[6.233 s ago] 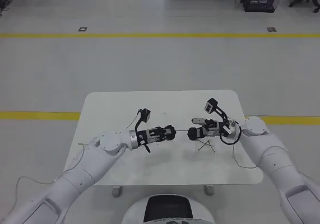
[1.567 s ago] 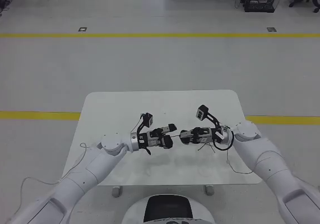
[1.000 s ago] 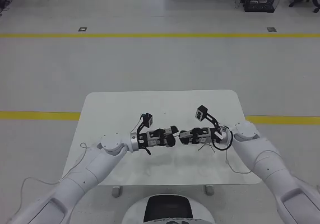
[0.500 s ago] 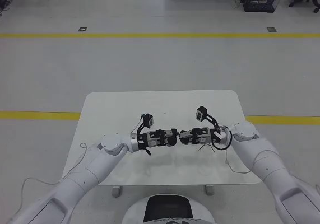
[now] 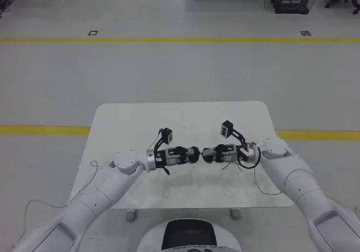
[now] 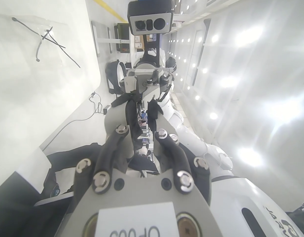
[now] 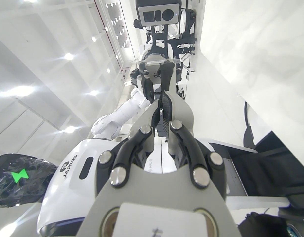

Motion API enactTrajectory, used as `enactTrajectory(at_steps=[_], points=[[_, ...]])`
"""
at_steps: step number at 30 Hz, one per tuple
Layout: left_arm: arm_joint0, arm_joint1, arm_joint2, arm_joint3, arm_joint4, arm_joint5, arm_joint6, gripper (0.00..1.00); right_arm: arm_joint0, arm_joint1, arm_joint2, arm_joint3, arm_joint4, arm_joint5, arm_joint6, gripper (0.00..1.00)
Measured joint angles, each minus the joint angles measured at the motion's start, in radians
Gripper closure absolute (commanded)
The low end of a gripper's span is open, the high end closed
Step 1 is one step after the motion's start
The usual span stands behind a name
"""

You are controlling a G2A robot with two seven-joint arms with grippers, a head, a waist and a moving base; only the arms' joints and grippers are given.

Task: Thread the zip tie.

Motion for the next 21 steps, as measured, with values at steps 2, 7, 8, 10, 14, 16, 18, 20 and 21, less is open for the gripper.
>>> enactTrajectory(at_steps=[2,7,8,10,14,16,18,20,21], points=[[0.000,0.000,0.000,0.000,0.000,0.000,-0.001,0.97,0.001,-0.001,0.000,0.002,-0.001,0.001,0.000,1.00],[0.000,-0.001,-0.001,0.001,0.002,0.001,-0.002,0.96,0.002,-0.005,0.001,0.010,0.001,0.004,0.002,1.00],[0.000,-0.001,-0.001,0.001,0.002,0.001,-0.002,0.96,0.002,-0.005,0.002,0.011,0.001,0.003,0.003,1.00],[0.001,-0.002,-0.001,0.002,0.002,0.002,-0.002,0.95,0.003,-0.007,0.002,0.013,0.002,0.002,0.005,1.00],[0.001,-0.003,-0.001,0.002,0.004,0.004,-0.003,0.94,0.004,-0.009,0.004,0.014,0.003,-0.001,0.010,1.00],[0.001,-0.003,-0.001,0.002,0.004,0.005,-0.004,0.95,0.004,-0.010,0.005,0.015,0.002,-0.002,0.011,1.00],[0.001,-0.003,-0.001,0.002,0.003,0.005,-0.006,0.95,0.004,-0.011,0.006,0.016,0.001,-0.001,0.013,1.00],[0.001,-0.004,-0.001,0.003,0.003,0.006,-0.007,0.95,0.004,-0.012,0.006,0.017,0.000,0.000,0.014,1.00],[0.000,-0.004,-0.001,0.003,0.004,0.006,-0.008,0.95,0.005,-0.012,0.006,0.017,-0.001,0.000,0.015,1.00]])
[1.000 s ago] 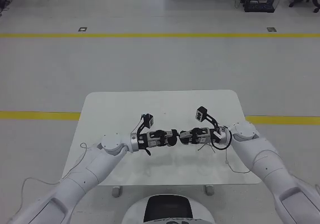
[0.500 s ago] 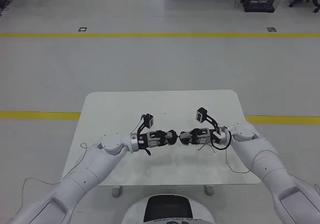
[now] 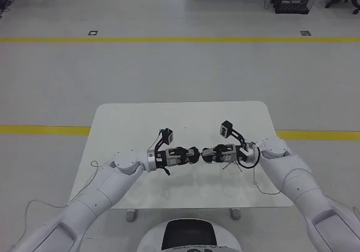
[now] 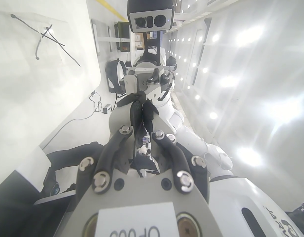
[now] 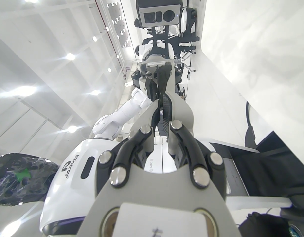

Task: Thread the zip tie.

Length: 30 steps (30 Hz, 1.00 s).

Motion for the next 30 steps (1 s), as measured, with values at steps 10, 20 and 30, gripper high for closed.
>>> enactTrajectory(at_steps=[10,20,30], points=[[0.001,-0.001,-0.001,0.001,0.001,0.000,-0.002,0.89,0.001,-0.005,0.002,0.003,-0.006,0.000,0.005,1.00],[0.001,-0.002,-0.004,0.002,0.000,0.000,-0.005,0.91,0.001,-0.008,0.006,0.006,-0.010,-0.001,0.010,1.00],[0.001,-0.004,-0.005,0.006,0.001,0.002,-0.006,0.98,0.002,-0.012,0.007,0.009,-0.015,0.003,0.013,1.00]])
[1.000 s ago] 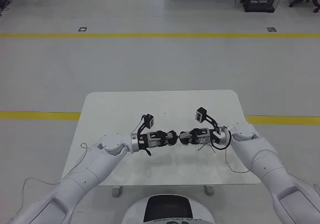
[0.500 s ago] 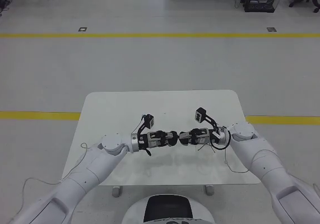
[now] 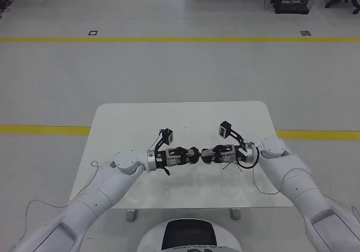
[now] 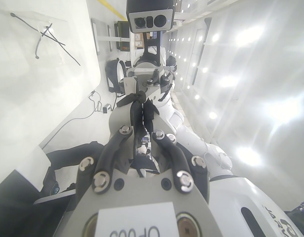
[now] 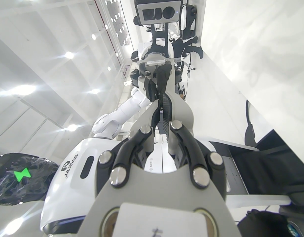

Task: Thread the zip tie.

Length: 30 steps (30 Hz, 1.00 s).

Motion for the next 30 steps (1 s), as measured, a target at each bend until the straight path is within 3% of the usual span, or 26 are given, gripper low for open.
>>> enactTrajectory(at_steps=[8,9,10,11,20,27,30], points=[[0.001,0.000,-0.002,0.003,0.001,-0.001,0.002,1.00,0.001,-0.003,0.002,0.003,-0.003,0.000,0.002,1.00],[0.002,0.000,-0.003,0.003,0.002,-0.002,0.002,1.00,0.001,-0.003,0.002,0.003,-0.004,0.000,0.003,0.81],[0.002,0.000,-0.003,0.004,0.002,-0.002,0.002,1.00,0.001,-0.003,0.002,0.004,-0.005,0.001,0.003,0.23],[0.002,0.000,-0.003,0.004,0.003,-0.002,0.002,1.00,0.001,-0.004,0.003,0.005,-0.005,0.002,0.003,0.00],[0.003,0.002,-0.006,0.005,0.034,-0.014,0.015,1.00,-0.004,0.002,0.031,0.016,0.007,0.017,-0.008,0.00],[0.015,0.006,-0.026,0.014,0.031,-0.061,0.029,1.00,-0.010,0.010,0.050,0.009,0.001,0.021,-0.015,0.00],[0.015,0.006,-0.026,0.014,0.031,-0.061,0.029,1.00,-0.010,0.010,0.050,0.009,0.001,0.021,-0.015,0.00]])
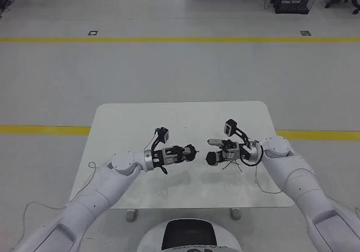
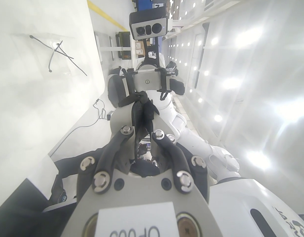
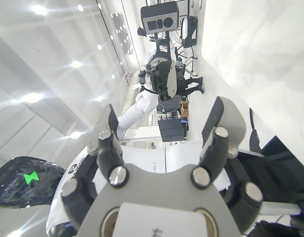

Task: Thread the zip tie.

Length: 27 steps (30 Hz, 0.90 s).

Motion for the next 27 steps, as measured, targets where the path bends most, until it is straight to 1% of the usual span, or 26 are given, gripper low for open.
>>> enactTrajectory(at_steps=[4,7,11,15,18,22,27], points=[[0.001,0.000,0.000,-0.002,0.003,0.001,0.003,1.00,0.000,0.000,0.000,0.000,0.000,0.000,0.000,0.00],[0.007,0.005,-0.008,-0.018,0.037,-0.005,0.033,1.00,0.000,0.000,0.000,0.000,0.000,0.000,0.000,0.00],[0.022,0.022,-0.047,-0.054,0.070,-0.007,0.020,1.00,0.000,0.000,0.000,0.000,0.000,0.000,0.000,0.00],[0.051,0.039,-0.092,-0.095,0.101,-0.007,0.011,1.00,0.000,0.000,0.000,0.000,0.000,0.000,0.000,0.00],[0.071,0.049,-0.116,-0.117,0.112,-0.007,0.007,1.00,0.000,0.000,0.000,0.000,0.000,0.000,0.000,0.00],[0.090,0.056,-0.137,-0.134,0.117,-0.007,0.000,1.00,0.000,0.000,0.000,0.000,0.000,0.000,0.000,0.00],[0.102,0.060,-0.151,-0.150,0.114,-0.007,-0.013,1.00,-0.002,0.001,0.001,0.002,-0.001,-0.002,-0.002,0.00]])
